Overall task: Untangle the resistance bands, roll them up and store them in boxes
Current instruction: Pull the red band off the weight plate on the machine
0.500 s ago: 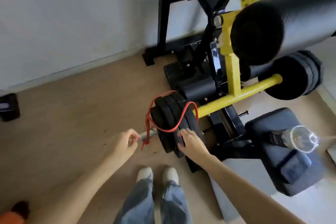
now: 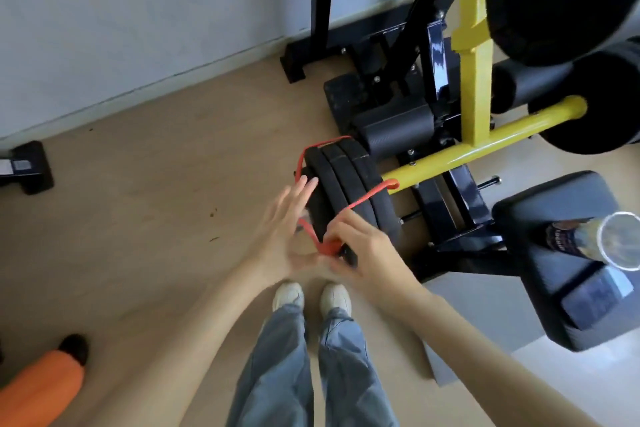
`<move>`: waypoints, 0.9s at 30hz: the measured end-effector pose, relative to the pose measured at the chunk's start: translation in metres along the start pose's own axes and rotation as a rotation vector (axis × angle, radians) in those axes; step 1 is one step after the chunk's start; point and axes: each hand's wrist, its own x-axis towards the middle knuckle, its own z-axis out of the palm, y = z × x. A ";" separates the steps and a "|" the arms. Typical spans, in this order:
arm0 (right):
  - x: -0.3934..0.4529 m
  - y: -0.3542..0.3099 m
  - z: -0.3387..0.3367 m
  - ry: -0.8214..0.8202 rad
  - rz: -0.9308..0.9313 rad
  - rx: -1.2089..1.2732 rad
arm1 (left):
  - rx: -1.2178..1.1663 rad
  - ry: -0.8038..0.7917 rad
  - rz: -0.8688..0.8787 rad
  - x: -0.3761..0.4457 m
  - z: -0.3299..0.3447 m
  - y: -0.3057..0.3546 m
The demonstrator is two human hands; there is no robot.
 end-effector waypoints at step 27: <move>-0.011 -0.064 0.184 -0.472 0.452 0.427 | -1.387 0.325 -0.572 -0.141 -0.077 -0.012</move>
